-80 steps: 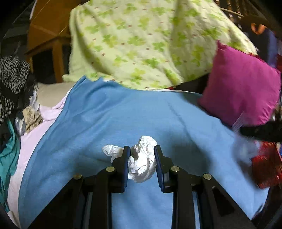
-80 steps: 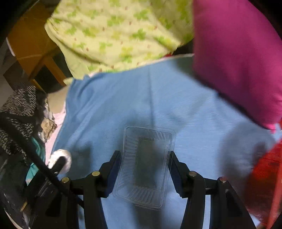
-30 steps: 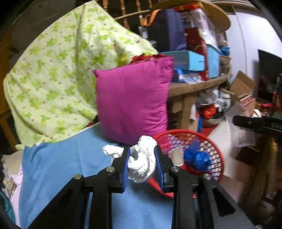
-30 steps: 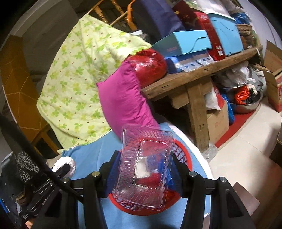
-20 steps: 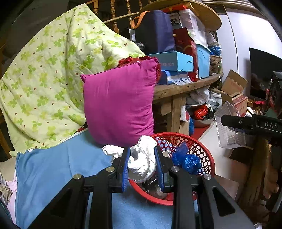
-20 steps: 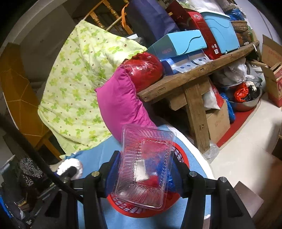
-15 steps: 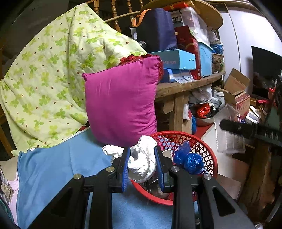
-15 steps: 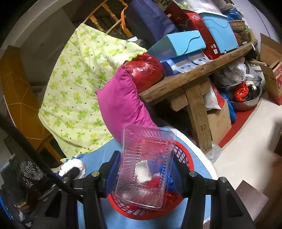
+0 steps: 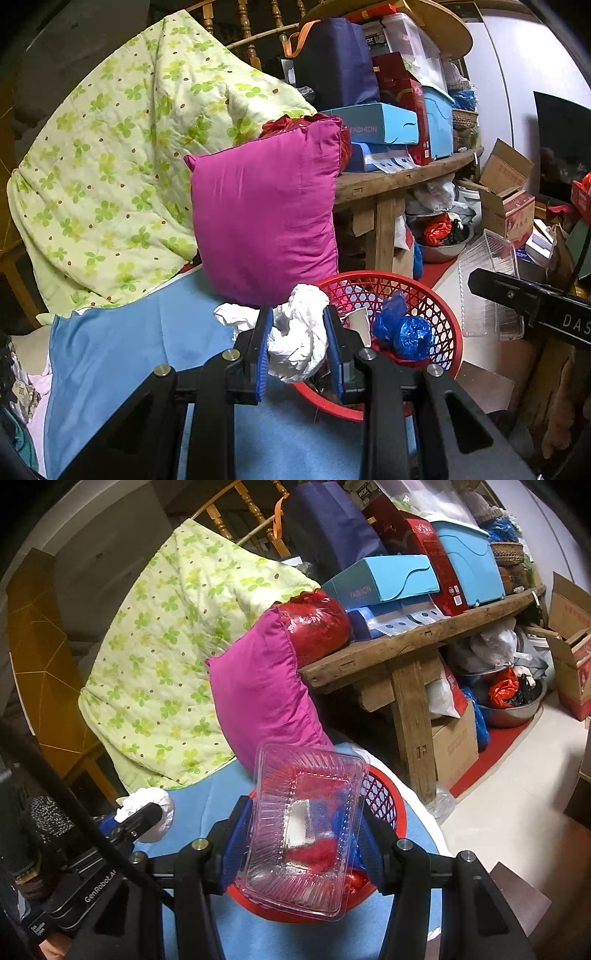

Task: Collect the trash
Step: 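Carry the tissue and clear tray over the red wastebasket with both tools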

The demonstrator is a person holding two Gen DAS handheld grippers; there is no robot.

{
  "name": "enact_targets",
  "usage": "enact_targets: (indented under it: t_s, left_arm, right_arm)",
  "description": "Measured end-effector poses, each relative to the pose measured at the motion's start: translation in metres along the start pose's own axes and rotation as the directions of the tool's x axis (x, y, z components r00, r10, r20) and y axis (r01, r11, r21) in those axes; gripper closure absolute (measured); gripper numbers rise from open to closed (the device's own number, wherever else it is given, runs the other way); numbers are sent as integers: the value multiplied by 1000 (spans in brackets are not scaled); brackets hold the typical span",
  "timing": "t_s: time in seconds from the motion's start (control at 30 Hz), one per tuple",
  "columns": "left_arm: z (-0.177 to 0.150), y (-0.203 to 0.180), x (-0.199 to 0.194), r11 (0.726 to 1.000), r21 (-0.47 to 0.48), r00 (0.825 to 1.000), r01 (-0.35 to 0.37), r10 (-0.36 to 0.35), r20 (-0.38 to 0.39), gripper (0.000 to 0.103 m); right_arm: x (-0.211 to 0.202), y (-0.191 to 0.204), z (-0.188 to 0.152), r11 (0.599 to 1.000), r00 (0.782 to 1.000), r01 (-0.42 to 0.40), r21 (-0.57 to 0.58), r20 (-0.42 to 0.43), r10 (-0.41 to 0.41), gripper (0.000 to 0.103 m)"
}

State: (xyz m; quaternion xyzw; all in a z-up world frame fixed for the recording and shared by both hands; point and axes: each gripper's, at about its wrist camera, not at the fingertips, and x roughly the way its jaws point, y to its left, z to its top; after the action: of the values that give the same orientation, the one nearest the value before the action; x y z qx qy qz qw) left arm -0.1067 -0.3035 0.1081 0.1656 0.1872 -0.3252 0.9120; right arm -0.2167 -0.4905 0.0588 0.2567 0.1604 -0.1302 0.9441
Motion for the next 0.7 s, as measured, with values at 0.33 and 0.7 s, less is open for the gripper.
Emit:
enact_targets:
  t_s: [0.33, 0.7]
  left_arm:
    - [0, 3, -10, 1000, -18, 1000, -8, 8, -1, 74]
    - [-5, 6, -1, 1000, -31, 1000, 6, -7, -25, 74]
  right_arm:
    - [-11, 8, -3, 1000, 1000, -8, -21, 10, 8, 45]
    - [-8, 7, -6, 1000, 1000, -17, -18, 4, 17, 45]
